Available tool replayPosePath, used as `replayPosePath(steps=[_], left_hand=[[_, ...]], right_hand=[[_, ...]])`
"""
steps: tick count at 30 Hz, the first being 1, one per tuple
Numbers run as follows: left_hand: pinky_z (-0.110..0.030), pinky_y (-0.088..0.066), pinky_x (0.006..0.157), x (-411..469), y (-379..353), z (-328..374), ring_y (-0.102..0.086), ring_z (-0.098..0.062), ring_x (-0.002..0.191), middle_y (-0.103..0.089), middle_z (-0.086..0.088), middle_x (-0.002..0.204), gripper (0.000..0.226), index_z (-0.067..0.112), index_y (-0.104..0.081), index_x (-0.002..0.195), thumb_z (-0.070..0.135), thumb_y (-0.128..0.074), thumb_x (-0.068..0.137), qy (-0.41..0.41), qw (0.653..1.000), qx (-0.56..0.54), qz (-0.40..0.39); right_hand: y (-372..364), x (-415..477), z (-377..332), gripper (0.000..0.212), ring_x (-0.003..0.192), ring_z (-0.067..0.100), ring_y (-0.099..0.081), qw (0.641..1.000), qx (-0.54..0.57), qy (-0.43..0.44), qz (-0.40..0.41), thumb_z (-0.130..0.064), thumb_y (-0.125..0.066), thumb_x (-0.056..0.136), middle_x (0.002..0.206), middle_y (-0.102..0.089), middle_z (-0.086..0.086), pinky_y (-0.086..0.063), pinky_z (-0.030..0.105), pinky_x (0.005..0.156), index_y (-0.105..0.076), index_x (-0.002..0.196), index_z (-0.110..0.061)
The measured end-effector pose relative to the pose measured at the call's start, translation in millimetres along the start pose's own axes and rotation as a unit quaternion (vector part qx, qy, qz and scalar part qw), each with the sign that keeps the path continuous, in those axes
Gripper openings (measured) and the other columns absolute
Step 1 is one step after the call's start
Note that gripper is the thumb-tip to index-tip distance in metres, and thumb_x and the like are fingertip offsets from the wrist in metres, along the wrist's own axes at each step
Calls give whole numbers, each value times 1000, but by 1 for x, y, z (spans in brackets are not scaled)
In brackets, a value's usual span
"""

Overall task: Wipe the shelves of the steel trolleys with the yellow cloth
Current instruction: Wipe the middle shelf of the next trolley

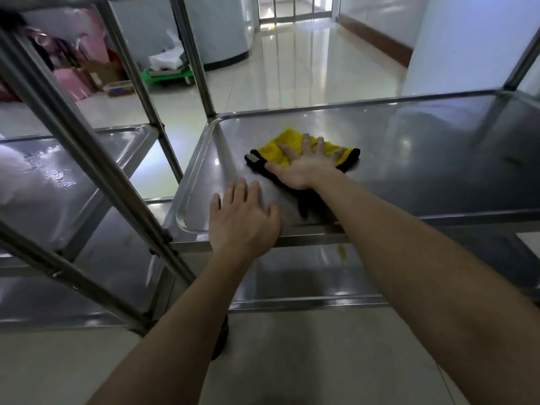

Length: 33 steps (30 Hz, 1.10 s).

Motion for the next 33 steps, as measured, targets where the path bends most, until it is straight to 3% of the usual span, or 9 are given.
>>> replayPosePath(steps=[4, 7, 9, 12, 14, 16, 24, 28, 33], left_hand=[[-56, -27, 125, 2, 3, 7, -35, -30, 155, -45, -9, 163, 63, 17, -44, 155, 53, -32, 105, -2, 1000, 4, -14], [-55, -30, 122, 1, 6, 15, -36, -32, 153, -48, -11, 159, 58, 15, -48, 148, 51, -34, 104, -7, 1000, 5, -28], [-55, -28, 124, 0, 8, 22, -32, -32, 156, -43, -10, 164, 61, 15, -43, 154, 51, -33, 105, -18, 999, 6, -32], [-55, -23, 127, 1, 8, 27, -27, -32, 160, -36, -11, 169, 65, 14, -38, 159, 53, -30, 108, -27, 999, 8, -36], [-55, -21, 129, 2, 5, 26, -26, -33, 161, -35, -12, 171, 66, 14, -38, 161, 54, -30, 108, -28, 999, 10, -32], [-54, -22, 129, 4, 3, 26, -27, -33, 160, -36, -12, 170, 67, 14, -39, 160, 55, -31, 107, -30, 999, 14, -28], [-55, -32, 122, 11, -4, 20, -39, -31, 151, -50, -10, 157, 63, 19, -48, 146, 61, -31, 101, -33, 999, 7, -9], [-54, -30, 124, 17, -10, 13, -36, -28, 154, -45, -7, 164, 68, 24, -47, 148, 67, -26, 100, -34, 999, 9, -11], [-55, -30, 125, 19, -9, 14, -38, -28, 152, -47, -5, 161, 76, 25, -45, 151, 72, -25, 93, 2, 999, 19, -39]], right_hand=[[-18, -70, 33, 95, 161, 49, 16, 997, 20, -75, 24, -95, -12, 86, 178, 19, 10, 13, 87, 110, 2, 168, -49], [-20, -105, 63, 98, 160, 52, 14, 992, 24, -122, -1, -96, -12, 87, 178, 19, 12, 7, 87, 113, 5, 169, -45], [-7, -112, 78, 103, 161, 50, 2, 994, -6, -110, -6, -101, -6, 79, 179, 8, 10, 2, 85, 116, 0, 168, -49], [18, -112, 94, 104, 164, 34, -7, 996, -51, -34, 70, -105, 2, 73, 179, -13, 2, 13, 80, 114, -12, 164, -56], [9, -110, 95, 94, 166, 21, 5, 995, -49, 45, 79, -102, -4, 80, 180, -2, -9, 12, 70, 123, -8, 164, -59], [-9, -107, 97, 90, 165, 15, 9, 997, -13, 65, 48, -99, -9, 82, 179, 4, -16, 3, 64, 129, -6, 164, -60], [-15, -103, 103, 89, 165, 17, 11, 999, 31, -1, 42, -92, -18, 87, 178, 8, -16, 5, 60, 130, -7, 167, -54], [-5, -107, 151, 83, 165, 19, 13, 997, 52, -55, 26, -85, -23, 94, 179, 10, -14, 5, 61, 130, -6, 168, -51], [-1, -119, 169, 100, 165, 26, 14, 997, 17, -54, 45, -95, -13, 86, 179, 10, -4, 13, 61, 128, -4, 170, -43]])
Point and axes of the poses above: each hand's wrist, its own x-axis towards the middle knuckle, its own y-axis out of the back of the hand, z = x × y, the point moved 6 cm from there along x, towards the middle knuckle
